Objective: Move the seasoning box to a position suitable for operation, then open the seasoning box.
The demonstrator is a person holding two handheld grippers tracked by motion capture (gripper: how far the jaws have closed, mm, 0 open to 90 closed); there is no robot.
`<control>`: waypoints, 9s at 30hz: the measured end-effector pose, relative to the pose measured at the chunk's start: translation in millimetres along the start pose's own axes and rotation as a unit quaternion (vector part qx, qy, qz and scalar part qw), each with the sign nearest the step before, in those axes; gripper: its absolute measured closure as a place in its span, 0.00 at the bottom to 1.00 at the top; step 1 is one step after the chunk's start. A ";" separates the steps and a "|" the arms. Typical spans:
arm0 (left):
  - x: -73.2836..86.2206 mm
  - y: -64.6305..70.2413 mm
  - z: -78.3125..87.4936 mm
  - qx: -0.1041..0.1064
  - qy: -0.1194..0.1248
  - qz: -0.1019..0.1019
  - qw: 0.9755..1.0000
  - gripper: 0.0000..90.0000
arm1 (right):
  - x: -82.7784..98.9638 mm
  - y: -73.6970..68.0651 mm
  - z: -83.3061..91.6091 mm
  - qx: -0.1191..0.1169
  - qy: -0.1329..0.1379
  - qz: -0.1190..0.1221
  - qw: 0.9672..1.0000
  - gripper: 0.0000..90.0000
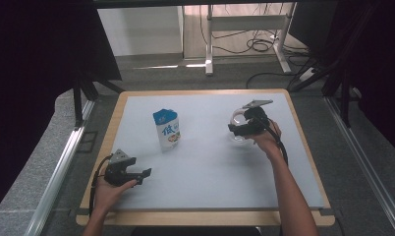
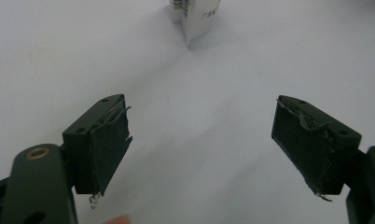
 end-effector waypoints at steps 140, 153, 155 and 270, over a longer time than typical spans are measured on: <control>-64.6 96.0 -28.8 0.094 0.036 -0.104 0.989 0.68 | 123.3 -53.5 87.4 -0.023 0.136 -0.010 0.990 1.00; -84.6 108.2 -36.2 0.112 0.055 -0.117 0.985 0.84 | 123.1 -55.2 86.5 -0.026 0.136 -0.009 0.990 1.00; -88.9 109.8 -37.8 0.118 0.055 -0.115 0.985 0.85 | 123.2 -55.2 86.5 -0.026 0.137 -0.010 0.990 1.00; -157.9 168.9 -67.2 0.154 0.047 -0.162 0.974 1.00 | 136.4 -52.7 86.2 -0.065 0.174 -0.022 0.982 1.00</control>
Point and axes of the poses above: each handheld gripper's, and its own axes: z roughly backward along the jaws, x roughly out of its underside, y roughly to its right, the point moved 1 cm from there along -z, roughly forward along the jaws, and after that the axes turned 13 degrees about -y, right-handed, at the moved point
